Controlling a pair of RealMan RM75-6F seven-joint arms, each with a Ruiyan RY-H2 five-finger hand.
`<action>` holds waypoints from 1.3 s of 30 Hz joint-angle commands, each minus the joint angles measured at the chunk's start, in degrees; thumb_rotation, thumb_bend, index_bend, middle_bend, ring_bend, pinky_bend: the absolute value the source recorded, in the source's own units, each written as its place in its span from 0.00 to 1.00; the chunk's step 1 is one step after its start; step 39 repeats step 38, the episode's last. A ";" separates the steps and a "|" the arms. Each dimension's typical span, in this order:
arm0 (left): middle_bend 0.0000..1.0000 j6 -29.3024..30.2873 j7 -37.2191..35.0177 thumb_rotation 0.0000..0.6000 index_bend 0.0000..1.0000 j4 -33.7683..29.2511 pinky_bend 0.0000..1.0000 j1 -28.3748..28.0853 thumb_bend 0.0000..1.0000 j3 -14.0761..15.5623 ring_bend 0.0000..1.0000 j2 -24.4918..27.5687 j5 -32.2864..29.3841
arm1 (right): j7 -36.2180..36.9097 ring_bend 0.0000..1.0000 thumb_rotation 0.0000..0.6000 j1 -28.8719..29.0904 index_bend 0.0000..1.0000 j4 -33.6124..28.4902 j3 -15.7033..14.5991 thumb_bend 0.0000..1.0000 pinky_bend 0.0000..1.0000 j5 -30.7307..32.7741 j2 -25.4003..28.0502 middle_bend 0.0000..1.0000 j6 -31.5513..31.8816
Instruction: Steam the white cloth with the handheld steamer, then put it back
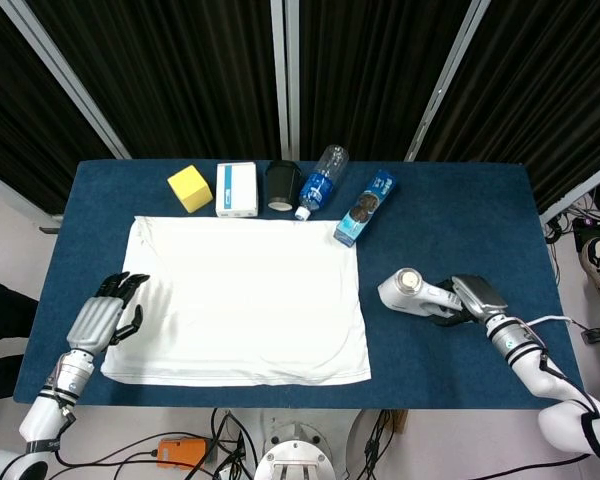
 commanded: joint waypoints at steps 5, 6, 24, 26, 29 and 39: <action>0.09 0.27 -0.29 0.17 0.10 -0.04 0.00 0.74 0.51 -0.15 0.00 0.45 0.00 | -1.49 0.31 1.00 0.48 0.44 0.34 0.50 0.33 0.32 2.81 1.04 0.50 -4.71; 0.09 0.25 -0.25 0.16 0.10 -0.07 0.00 0.78 0.51 -0.19 0.00 0.50 0.04 | -1.85 0.28 1.00 0.48 0.39 0.13 0.63 0.32 0.30 3.28 1.20 0.45 -5.02; 0.09 6.32 -0.59 0.17 0.10 -1.25 0.00 5.30 0.50 -2.52 0.00 6.51 -2.04 | -2.62 0.00 1.00 -9.20 0.00 -9.26 3.54 0.20 0.02 -2.71 10.81 0.03 15.24; 0.09 9.09 0.27 0.30 0.10 -1.03 0.00 6.73 0.47 -3.05 0.00 7.29 -2.26 | -6.70 0.00 1.00 -12.19 0.00 -10.44 3.54 0.20 0.02 -4.16 11.94 0.03 21.73; 0.09 13.33 2.86 0.64 0.10 -0.45 0.00 9.05 0.40 -3.45 0.00 7.77 -2.47 | -14.68 0.00 1.00 -16.83 0.00 -11.77 3.40 0.20 0.02 -5.48 11.92 0.03 31.00; 0.09 20.17 3.83 0.67 0.10 -3.90 0.00 14.36 0.39 -2.46 0.00 9.56 -0.70 | -19.12 0.00 1.00 -25.75 0.00 -11.83 0.30 0.20 0.02 -10.53 9.49 0.03 43.30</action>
